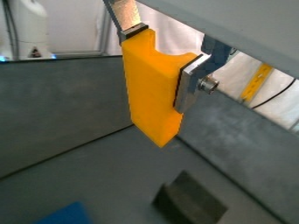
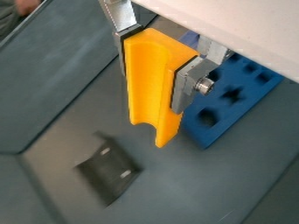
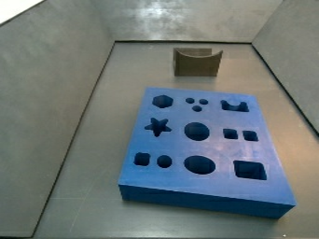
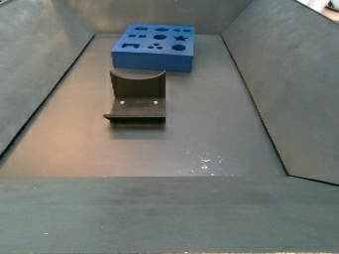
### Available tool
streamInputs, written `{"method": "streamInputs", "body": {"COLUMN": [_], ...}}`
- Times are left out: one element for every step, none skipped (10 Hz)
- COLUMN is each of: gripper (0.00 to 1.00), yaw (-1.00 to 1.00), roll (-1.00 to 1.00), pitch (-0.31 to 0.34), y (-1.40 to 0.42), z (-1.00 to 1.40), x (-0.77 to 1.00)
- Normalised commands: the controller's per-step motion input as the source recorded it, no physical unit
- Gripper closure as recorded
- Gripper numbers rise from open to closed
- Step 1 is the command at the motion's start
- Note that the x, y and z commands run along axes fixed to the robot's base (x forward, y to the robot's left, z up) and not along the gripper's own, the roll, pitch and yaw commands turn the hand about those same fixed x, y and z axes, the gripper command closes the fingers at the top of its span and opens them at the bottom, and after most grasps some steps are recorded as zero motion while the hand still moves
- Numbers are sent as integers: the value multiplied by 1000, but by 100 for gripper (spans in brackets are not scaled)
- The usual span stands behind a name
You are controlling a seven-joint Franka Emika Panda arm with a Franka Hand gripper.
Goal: Pick up the arch object. Move up. Place the arch object on the fixture. Regrasp the arch object. Move to above the board. Insert the arch object.
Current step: Move to above the board, then insert the arch object.
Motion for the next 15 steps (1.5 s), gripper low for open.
{"method": "streamInputs", "body": {"gripper": [100, 100, 100, 100, 100, 100, 100, 100, 100, 100, 100, 100, 100, 100, 100], "yaw": [-122, -112, -97, -51, -40, -24, -16, 0, 0, 111, 166, 17, 0, 0, 0], "roll": [-1000, -1000, -941, -631, -500, -296, -204, 0, 0, 0, -9, -13, 0, 0, 0], "pitch": [29, 29, 21, 10, -2, -9, -15, 0, 0, 0, 0, -3, 0, 0, 0], "y": [-1000, -869, -591, -276, -186, -86, -49, 0, 0, 9, 6, -6, -49, -46, -106], "z": [90, 82, 43, 25, 14, 7, 4, 0, 0, 0, 0, 0, 0, -11, -131], "x": [-459, -436, -307, -178, -127, -73, -52, 20, 66, 434, 851, 740, 1000, 1000, 1000]}}
